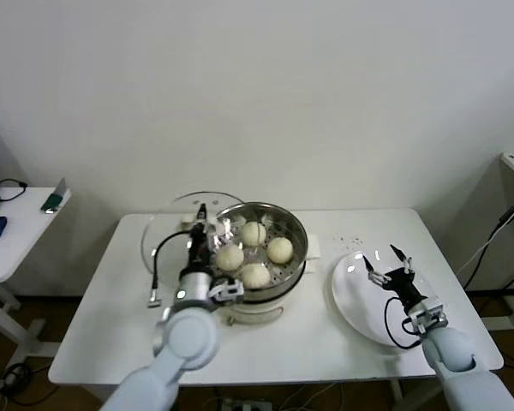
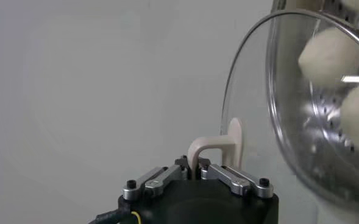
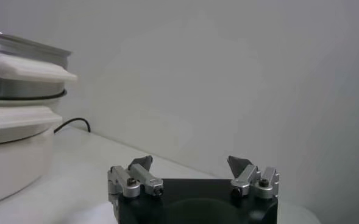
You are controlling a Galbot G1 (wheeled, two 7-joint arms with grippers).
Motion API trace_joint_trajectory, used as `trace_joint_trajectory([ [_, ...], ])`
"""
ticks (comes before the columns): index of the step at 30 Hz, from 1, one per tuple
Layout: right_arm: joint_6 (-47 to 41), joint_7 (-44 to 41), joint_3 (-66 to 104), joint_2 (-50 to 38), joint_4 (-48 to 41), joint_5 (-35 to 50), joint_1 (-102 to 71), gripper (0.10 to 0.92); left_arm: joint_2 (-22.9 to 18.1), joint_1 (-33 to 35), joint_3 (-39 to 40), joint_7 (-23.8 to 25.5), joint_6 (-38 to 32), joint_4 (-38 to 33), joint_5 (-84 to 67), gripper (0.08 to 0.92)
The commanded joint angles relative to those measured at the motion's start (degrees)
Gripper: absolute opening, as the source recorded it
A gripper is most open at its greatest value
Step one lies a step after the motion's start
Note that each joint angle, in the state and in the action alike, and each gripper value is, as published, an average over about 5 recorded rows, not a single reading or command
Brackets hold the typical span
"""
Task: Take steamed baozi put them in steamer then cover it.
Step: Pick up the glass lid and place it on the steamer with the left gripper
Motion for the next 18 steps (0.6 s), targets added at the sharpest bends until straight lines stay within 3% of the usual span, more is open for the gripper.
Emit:
trace_joint_trajectory([
  [1, -0.61, -0.33, 0.23, 0.11, -0.25, -0.32, 0.18, 0.823, -12.3, -4.98, 4.37, 1.91, 2.79, 7.86, 5.77, 0.158],
  [10, -0.23, -0.36, 0.51, 0.32, -0.55, -0.7, 0.1, 0.823, -16.38, -5.93, 6.13, 2.04, 2.79, 12.06, 6.75, 0.158],
  [18, 0.37, -0.63, 0.63, 0.55, -1.28, -0.95, 0.25, 0.823, -17.65, -5.8, 5.95, 1.88, 2.79, 15.78, 6.66, 0.158],
])
